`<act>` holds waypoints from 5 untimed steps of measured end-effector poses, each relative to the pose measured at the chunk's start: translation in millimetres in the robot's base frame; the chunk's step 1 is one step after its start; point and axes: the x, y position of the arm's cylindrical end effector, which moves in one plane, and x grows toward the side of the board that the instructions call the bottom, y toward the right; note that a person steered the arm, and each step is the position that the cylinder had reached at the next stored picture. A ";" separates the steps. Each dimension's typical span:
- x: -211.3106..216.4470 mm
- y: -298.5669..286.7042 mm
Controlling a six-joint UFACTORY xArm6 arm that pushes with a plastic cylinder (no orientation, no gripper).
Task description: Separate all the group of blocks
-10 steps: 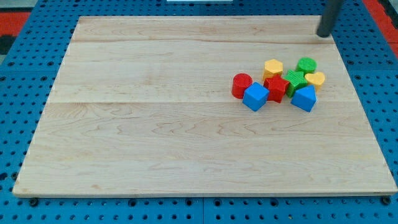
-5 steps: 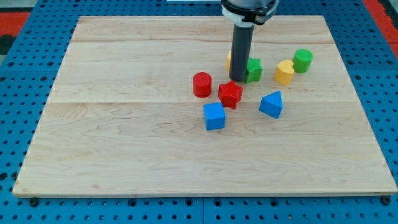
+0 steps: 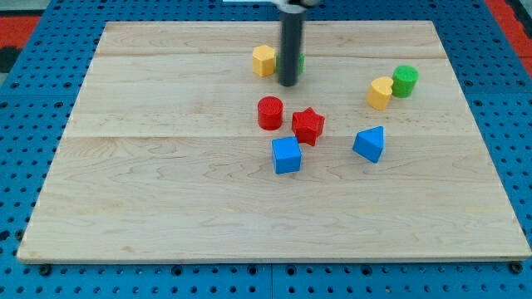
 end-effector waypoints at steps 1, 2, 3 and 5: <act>-2.5 28.4; -23.1 36.4; -81.5 4.1; -78.4 -48.3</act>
